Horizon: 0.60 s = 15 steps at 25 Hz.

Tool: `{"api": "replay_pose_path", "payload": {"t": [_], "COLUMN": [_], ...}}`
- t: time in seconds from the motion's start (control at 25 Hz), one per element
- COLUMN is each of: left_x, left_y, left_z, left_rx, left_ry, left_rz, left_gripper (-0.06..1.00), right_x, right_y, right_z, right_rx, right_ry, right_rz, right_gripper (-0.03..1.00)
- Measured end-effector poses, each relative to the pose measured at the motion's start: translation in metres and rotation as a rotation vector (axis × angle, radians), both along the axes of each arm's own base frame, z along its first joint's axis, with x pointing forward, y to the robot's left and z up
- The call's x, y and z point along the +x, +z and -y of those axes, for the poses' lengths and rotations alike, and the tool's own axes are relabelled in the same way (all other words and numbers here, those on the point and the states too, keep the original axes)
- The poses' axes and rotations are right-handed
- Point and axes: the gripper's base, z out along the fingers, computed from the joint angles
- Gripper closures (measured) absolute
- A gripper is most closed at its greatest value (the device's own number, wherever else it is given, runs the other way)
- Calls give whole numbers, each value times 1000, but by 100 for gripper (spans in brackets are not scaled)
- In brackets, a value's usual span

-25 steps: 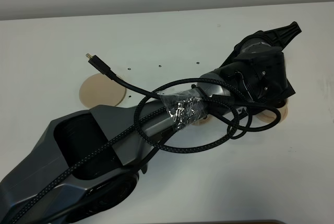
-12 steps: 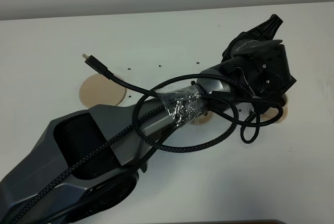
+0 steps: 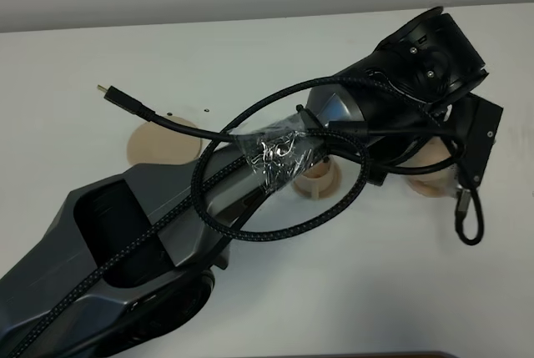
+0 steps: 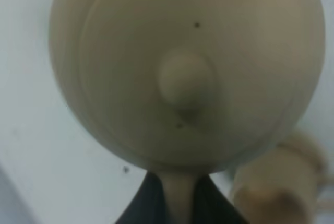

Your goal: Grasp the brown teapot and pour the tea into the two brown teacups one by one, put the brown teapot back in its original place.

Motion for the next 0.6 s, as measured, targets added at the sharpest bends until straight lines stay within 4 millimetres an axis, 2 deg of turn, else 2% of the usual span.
{"api": "replay_pose_path", "payload": {"t": [0.36,0.6], "left_x": [-11,-16], "left_y": [-2,-2], "left_z": [7,10], "left_rx": [-300,-375], "left_ry": [418,527], "left_rz": [-194,-281], "left_gripper": [82,82], "right_x": [0,0], "right_y": [0,0], "right_z": [0,0], "right_rx": [2,2], "right_ry": [1,1], "right_rz": [0,0], "right_gripper": [78,78]}}
